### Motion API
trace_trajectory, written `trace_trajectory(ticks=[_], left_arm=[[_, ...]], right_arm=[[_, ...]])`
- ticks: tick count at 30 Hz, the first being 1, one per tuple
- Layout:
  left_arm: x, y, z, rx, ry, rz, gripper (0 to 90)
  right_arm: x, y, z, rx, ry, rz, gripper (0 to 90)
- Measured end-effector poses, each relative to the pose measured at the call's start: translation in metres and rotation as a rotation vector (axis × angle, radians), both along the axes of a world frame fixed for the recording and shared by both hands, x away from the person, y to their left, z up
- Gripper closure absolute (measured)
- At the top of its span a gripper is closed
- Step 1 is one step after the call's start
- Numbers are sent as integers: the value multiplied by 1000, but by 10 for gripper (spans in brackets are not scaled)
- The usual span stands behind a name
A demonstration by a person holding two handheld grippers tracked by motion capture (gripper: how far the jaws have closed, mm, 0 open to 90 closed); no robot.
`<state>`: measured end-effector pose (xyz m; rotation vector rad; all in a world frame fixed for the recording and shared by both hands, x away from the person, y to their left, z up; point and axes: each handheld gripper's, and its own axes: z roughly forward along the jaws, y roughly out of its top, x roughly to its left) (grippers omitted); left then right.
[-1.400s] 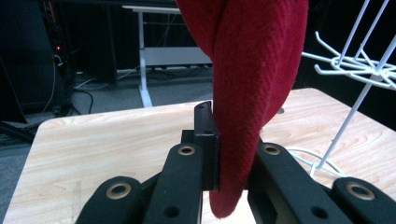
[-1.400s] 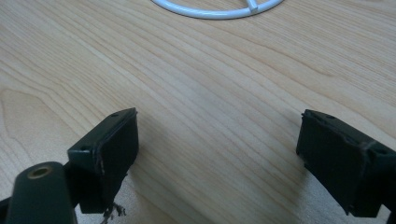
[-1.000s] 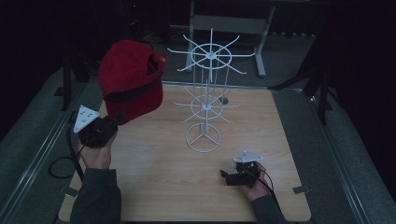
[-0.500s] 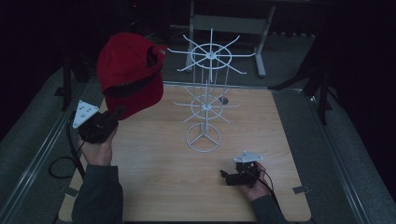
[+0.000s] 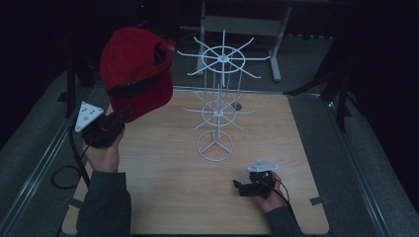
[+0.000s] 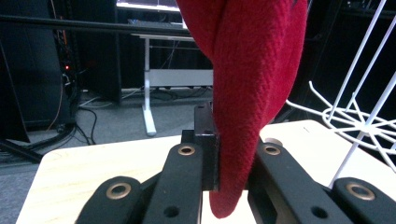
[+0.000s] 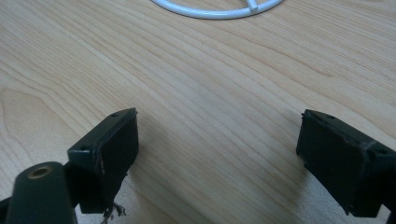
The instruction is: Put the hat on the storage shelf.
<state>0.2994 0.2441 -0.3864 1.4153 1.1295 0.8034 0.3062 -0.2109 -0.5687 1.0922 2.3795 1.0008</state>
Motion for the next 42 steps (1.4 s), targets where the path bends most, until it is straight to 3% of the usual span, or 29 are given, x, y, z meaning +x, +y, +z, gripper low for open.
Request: trace_trajectory(ticks=[15, 42], left_arm=[[1, -5, 13, -13, -22, 2, 861], [-2, -12, 25, -47, -59, -44, 861]], right_arm=[[0, 0, 0, 0, 0, 0, 128], [0, 0, 0, 0, 0, 0, 128]])
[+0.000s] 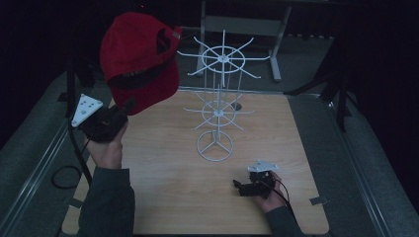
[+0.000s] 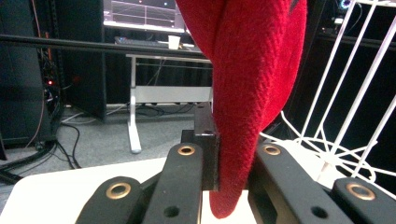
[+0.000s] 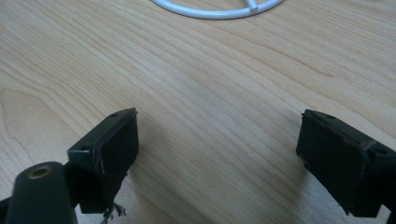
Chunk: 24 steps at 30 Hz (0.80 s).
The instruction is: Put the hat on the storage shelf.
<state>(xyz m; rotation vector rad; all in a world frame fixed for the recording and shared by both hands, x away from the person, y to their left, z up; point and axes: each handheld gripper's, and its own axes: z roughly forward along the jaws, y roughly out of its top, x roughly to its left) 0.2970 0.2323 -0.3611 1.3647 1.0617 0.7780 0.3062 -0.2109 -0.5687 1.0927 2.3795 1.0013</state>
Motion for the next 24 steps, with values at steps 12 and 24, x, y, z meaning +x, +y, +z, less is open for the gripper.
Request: trace_trajectory(ticks=[12, 24], left_arm=[[-1, -1, 2, -20, -10, -14, 861], [-1, -5, 2, -18, -18, -36, 861]], right_arm=[[0, 0, 0, 0, 0, 0, 128], [0, 0, 0, 0, 0, 0, 128]])
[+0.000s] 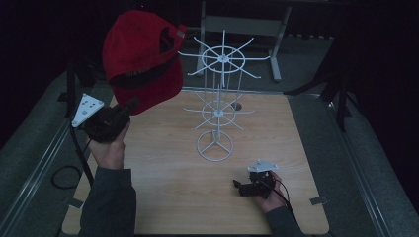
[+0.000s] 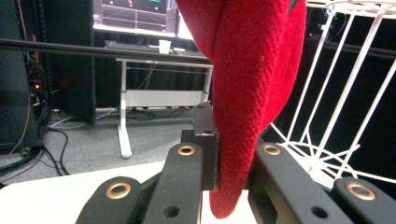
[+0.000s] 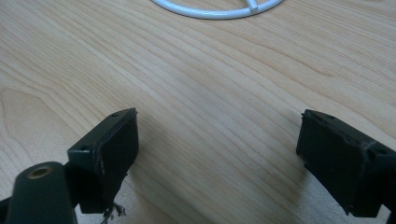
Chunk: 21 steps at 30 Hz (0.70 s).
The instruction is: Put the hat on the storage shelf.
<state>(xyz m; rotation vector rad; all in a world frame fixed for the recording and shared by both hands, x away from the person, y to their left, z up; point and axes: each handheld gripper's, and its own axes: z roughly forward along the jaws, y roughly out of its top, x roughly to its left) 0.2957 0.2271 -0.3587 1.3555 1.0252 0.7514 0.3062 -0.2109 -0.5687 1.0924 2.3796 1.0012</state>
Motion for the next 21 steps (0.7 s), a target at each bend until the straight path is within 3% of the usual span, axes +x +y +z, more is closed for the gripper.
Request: trace_trajectory(ticks=[8, 21], left_arm=[[-1, -4, -3, 3, 1, -14, 860], [3, -9, -17, 11, 43, -23, 860]], right_arm=[[0, 0, 0, 0, 0, 0, 128], [0, 0, 0, 0, 0, 0, 128]])
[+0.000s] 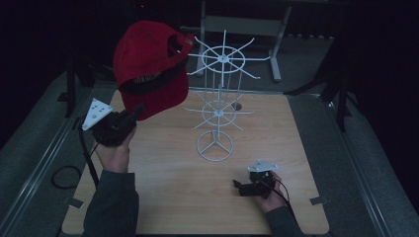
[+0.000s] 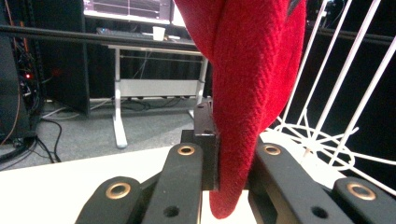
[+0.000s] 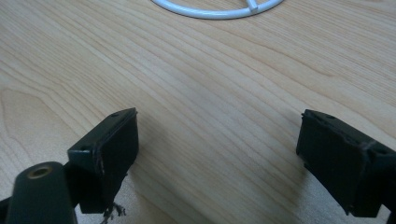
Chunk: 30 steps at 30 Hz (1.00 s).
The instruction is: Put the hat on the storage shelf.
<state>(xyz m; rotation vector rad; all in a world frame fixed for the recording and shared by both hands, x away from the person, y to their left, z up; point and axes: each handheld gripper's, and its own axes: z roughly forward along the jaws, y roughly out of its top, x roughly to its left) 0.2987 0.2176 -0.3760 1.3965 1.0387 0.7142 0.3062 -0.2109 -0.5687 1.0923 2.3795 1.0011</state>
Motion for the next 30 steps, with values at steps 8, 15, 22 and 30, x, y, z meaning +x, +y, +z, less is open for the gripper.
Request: trace_trajectory(ticks=[8, 15, 22, 30], left_arm=[[1, -2, -11, 7, 21, -4, 859], [0, -3, -22, 20, 35, -9, 858], [-2, -6, -38, 16, 62, -16, 857], [-3, -11, -55, 25, 95, -20, 855]], right_arm=[[0, 0, 0, 0, 0, 0, 128], [0, 0, 0, 0, 0, 0, 128], [0, 0, 0, 0, 0, 0, 128], [0, 0, 0, -1, 1, 0, 128]])
